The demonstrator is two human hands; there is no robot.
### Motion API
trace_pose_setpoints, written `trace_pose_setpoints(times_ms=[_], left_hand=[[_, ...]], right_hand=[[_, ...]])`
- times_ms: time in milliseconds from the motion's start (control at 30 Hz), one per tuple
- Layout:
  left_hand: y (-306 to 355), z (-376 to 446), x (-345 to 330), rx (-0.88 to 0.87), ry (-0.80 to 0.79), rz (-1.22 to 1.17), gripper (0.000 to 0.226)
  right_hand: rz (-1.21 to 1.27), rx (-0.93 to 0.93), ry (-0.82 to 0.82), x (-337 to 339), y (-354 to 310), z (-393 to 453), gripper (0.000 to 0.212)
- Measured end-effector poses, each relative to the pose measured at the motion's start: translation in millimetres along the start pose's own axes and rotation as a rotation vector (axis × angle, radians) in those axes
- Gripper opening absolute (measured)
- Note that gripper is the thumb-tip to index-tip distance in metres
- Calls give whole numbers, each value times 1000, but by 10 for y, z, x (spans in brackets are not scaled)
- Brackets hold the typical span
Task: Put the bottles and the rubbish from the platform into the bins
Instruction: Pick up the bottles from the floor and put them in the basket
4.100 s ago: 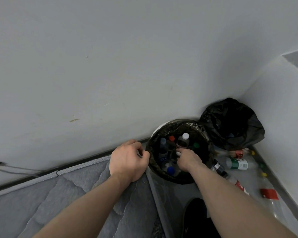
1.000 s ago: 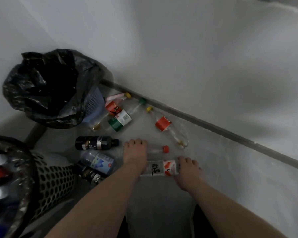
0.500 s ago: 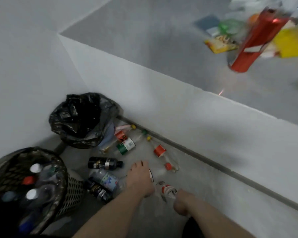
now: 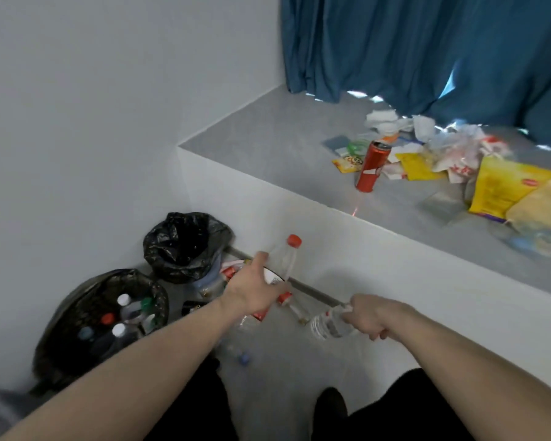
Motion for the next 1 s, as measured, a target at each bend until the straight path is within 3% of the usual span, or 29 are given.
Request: trace_pose_setpoints(times_ms=[133, 333, 467, 533, 600, 667, 867, 1000], left_hand=[[-129, -216, 335, 97, 111, -181, 78], [-370, -449, 387, 223, 164, -357, 59], [-430, -366, 276, 127, 2, -225, 51], [-575, -211, 311, 149, 69, -257, 48], [-668, -104, 352, 180, 120, -317, 61], [-727, 60, 325, 132, 106, -360, 60], [-992, 499, 213, 282, 117, -406, 47], [-1159, 560, 156, 434, 179, -375, 47]], right_hand=[[169, 46, 383, 205, -8, -337, 42], [426, 118, 531, 267, -513, -500, 20], [440, 176, 515, 67, -846, -246, 21], [438, 209, 468, 8, -991, 39, 20], [461, 241, 425, 15, -1106, 318, 19], [489, 275, 415, 66, -1214, 542, 20], [654, 355, 454, 120, -1580, 1092, 21], [859, 298, 422, 143, -1599, 1325, 25]])
Point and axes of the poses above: each hand's wrist, its own z-axis towards the middle knuckle, its own x-axis out of the back of the hand, y = z × x, the point moved 8 cm from there along z, towards the middle knuckle, and after that the axes turned 3 degrees about x, right-handed, at the moved point
